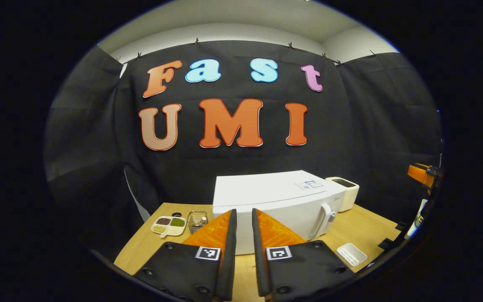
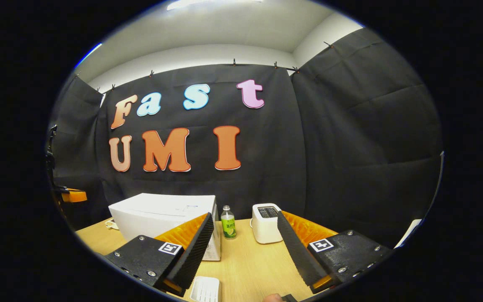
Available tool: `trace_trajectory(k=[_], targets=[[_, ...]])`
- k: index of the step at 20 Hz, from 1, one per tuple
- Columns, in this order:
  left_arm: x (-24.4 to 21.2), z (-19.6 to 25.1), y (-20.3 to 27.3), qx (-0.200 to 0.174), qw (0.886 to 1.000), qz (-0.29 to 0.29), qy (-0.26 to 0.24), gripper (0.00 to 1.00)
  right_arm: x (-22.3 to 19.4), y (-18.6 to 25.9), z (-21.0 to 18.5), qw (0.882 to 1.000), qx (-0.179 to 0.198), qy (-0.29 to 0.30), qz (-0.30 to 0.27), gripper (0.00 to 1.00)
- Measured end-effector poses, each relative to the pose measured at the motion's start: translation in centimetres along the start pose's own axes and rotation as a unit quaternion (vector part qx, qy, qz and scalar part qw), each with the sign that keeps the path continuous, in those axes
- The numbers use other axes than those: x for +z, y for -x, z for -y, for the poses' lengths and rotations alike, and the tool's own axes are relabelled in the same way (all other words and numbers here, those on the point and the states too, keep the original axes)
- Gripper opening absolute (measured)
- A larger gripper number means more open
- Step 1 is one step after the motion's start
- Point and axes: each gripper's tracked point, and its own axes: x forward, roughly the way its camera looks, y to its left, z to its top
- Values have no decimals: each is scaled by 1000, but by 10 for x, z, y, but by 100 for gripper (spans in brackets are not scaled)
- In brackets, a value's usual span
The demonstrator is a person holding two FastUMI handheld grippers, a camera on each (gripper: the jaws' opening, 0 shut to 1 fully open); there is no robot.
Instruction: Open the microwave oven with the left hand, put the food in, and close the microwave oven.
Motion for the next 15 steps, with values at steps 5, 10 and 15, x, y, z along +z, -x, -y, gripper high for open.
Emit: trace_trajectory(k=[5,10,15], targets=[[27,-23,43,23,999,41,-1,41,5,4,-27,1000,23,11,0,95],[50,-27,69,40,996,76,-20,100,8,7,-38,999,42,-1,1,95],[51,-19,72,32,996,80,-7,100,7,7,-38,999,43,1,-1,95]])
